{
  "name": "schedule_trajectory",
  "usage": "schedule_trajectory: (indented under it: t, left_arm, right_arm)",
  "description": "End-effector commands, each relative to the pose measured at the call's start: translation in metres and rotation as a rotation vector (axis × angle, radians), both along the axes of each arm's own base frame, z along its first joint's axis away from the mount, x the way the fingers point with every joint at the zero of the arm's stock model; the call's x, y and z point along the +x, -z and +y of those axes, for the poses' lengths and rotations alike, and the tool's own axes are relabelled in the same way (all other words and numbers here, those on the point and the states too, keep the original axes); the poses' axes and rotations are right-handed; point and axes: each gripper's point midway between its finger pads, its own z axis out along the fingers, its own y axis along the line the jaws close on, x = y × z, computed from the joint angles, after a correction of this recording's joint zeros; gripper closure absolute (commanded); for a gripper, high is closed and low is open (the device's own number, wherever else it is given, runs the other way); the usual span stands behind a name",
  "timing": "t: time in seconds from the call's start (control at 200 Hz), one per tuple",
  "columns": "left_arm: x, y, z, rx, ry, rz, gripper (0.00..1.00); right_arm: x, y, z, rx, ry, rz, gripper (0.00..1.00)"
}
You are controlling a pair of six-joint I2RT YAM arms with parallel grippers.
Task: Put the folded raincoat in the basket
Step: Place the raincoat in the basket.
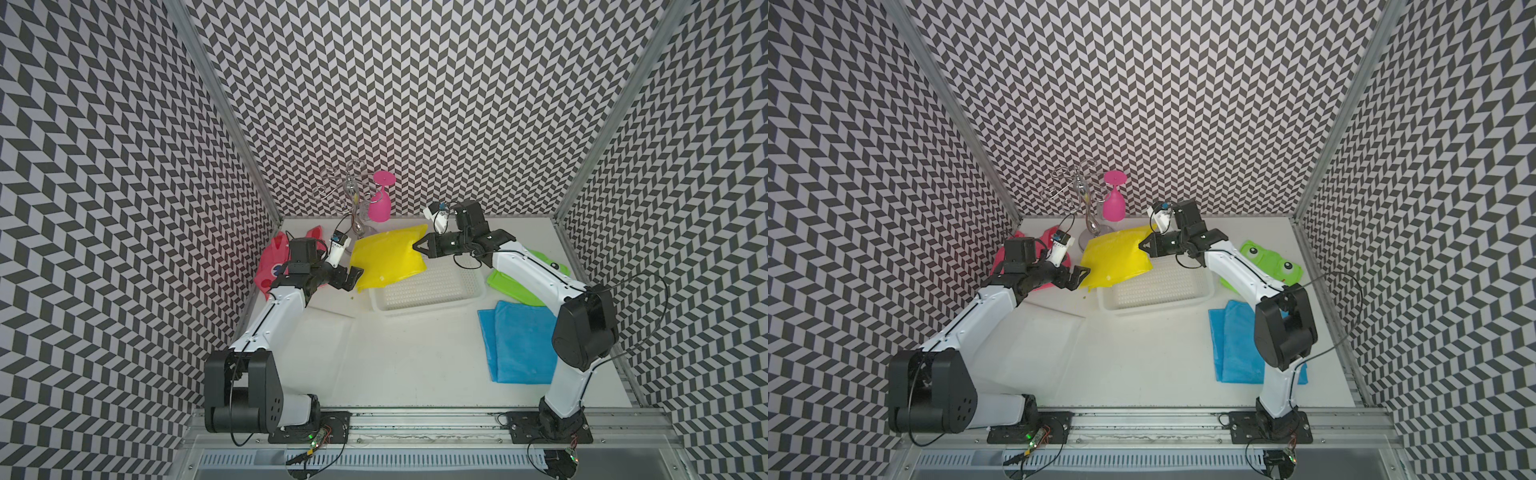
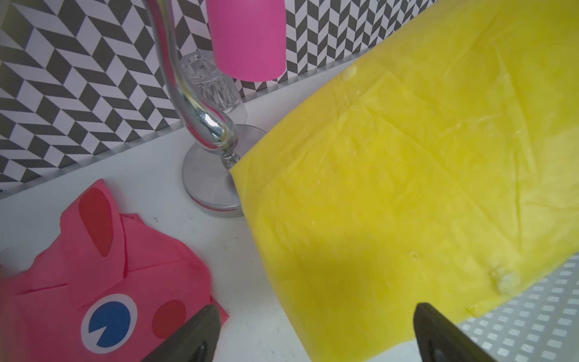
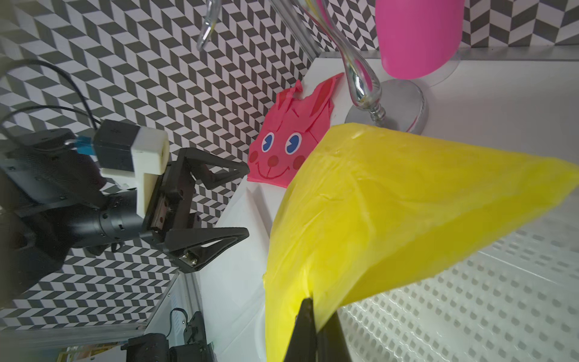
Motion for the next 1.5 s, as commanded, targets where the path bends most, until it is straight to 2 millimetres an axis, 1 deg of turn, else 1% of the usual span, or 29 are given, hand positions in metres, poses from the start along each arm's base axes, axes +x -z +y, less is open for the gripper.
schedule_trajectory:
  t: [0.0,0.12,0.21,0.28,0.451,0.631,0.746,0.811,0.916,1.077,1.182,1.272,1.332,1.397,1.497]
  left_arm:
    - [0.008,-0.014,-0.011,0.039,0.031,-0.044,0.00]
    - [0.008,-0.014,-0.023,0.049,0.070,-0.037,0.01]
    - [-0.001,-0.015,-0.038,0.039,0.155,0.005,0.00]
    - [-0.006,-0.017,-0.046,0.033,0.190,0.037,0.00]
    - [-0.014,-0.022,-0.056,0.046,0.244,0.029,0.00]
    - [-0.018,-0.026,-0.061,0.050,0.266,0.021,0.01]
    - [-0.017,-0.030,-0.061,0.050,0.258,0.012,0.00]
    - [-0.015,-0.032,-0.060,0.053,0.244,-0.001,0.00]
    - [-0.017,-0.032,-0.064,0.047,0.264,-0.003,0.00]
    - [-0.017,-0.031,-0.065,0.059,0.273,-0.007,0.01]
    - [-0.014,-0.026,-0.063,0.054,0.246,0.002,0.01]
    - [-0.017,-0.017,-0.063,0.054,0.249,0.036,0.00]
    - [-0.017,-0.012,-0.060,0.074,0.242,0.041,0.00]
    - [-0.018,-0.009,-0.056,0.095,0.234,0.034,0.00]
    - [-0.021,-0.010,-0.053,0.115,0.232,0.014,0.01]
  right_arm:
    - [0.006,0.010,-0.017,-0.059,0.017,-0.005,1.00]
    - [0.006,0.035,-0.030,-0.108,0.018,0.050,1.00]
    - [0.007,0.051,-0.040,-0.126,0.026,0.080,1.00]
    - [0.008,0.062,-0.047,-0.144,0.035,0.101,1.00]
    - [0.013,0.092,-0.063,-0.223,0.070,0.137,1.00]
    - [0.020,0.123,-0.080,-0.349,0.129,0.158,1.00]
    - [0.023,0.136,-0.090,-0.415,0.158,0.164,1.00]
    - [0.024,0.140,-0.095,-0.448,0.173,0.164,1.00]
    - [0.027,0.148,-0.104,-0.502,0.199,0.167,1.00]
    - [0.029,0.148,-0.113,-0.535,0.262,0.179,1.00]
    - [0.026,0.143,-0.125,-0.569,0.329,0.191,1.00]
    - [0.023,0.137,-0.132,-0.573,0.367,0.189,1.00]
    - [0.020,0.138,-0.134,-0.575,0.378,0.200,1.00]
    - [0.018,0.143,-0.137,-0.585,0.392,0.219,1.00]
    - [0.016,0.148,-0.142,-0.598,0.432,0.238,1.00]
